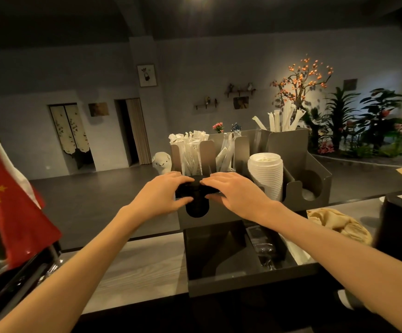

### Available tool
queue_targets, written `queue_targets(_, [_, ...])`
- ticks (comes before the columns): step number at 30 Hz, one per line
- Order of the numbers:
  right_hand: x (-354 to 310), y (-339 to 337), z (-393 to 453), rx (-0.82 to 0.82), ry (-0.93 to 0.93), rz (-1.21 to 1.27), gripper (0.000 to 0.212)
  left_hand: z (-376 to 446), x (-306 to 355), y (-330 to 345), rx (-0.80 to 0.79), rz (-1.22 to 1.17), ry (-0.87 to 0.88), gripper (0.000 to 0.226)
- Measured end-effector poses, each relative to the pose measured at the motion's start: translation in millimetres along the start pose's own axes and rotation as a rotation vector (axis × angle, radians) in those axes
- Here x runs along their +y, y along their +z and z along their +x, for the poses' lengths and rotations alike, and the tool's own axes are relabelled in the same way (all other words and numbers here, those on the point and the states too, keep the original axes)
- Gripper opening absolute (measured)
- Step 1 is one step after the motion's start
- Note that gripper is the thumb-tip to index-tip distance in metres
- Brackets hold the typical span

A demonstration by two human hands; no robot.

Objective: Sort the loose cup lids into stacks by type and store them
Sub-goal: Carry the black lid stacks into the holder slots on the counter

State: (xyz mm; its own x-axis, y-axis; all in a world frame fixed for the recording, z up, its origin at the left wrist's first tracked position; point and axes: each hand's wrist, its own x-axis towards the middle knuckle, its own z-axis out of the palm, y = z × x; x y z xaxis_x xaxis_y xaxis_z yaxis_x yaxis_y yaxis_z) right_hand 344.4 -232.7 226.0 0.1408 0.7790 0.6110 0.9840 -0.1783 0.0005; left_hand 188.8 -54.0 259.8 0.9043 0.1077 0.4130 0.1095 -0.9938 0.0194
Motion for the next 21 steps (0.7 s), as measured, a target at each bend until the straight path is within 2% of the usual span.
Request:
queue_targets(7, [-3,5,2,0.010,0.040,0.014,0.043,3,9,17,0.109,-0.188,-0.074,0.051])
queue_targets(13, [2,0,4,-0.003,0.045,0.057,0.040,2,18,27,0.179,-0.223,-0.099,0.052])
queue_targets(16, [1,1,9,-0.023,0.060,0.072,0.042,1,11,20,0.187,-0.231,-0.106,0.060])
queue_targets(19, [1,0,12,-0.020,0.080,0.127,0.046,-6,-4,18,0.243,-0.030,-0.177,0.069])
queue_targets(21, [0,2,10,-0.026,0.088,0.164,0.052,-13,-6,21,0.231,0.107,-0.218,0.063])
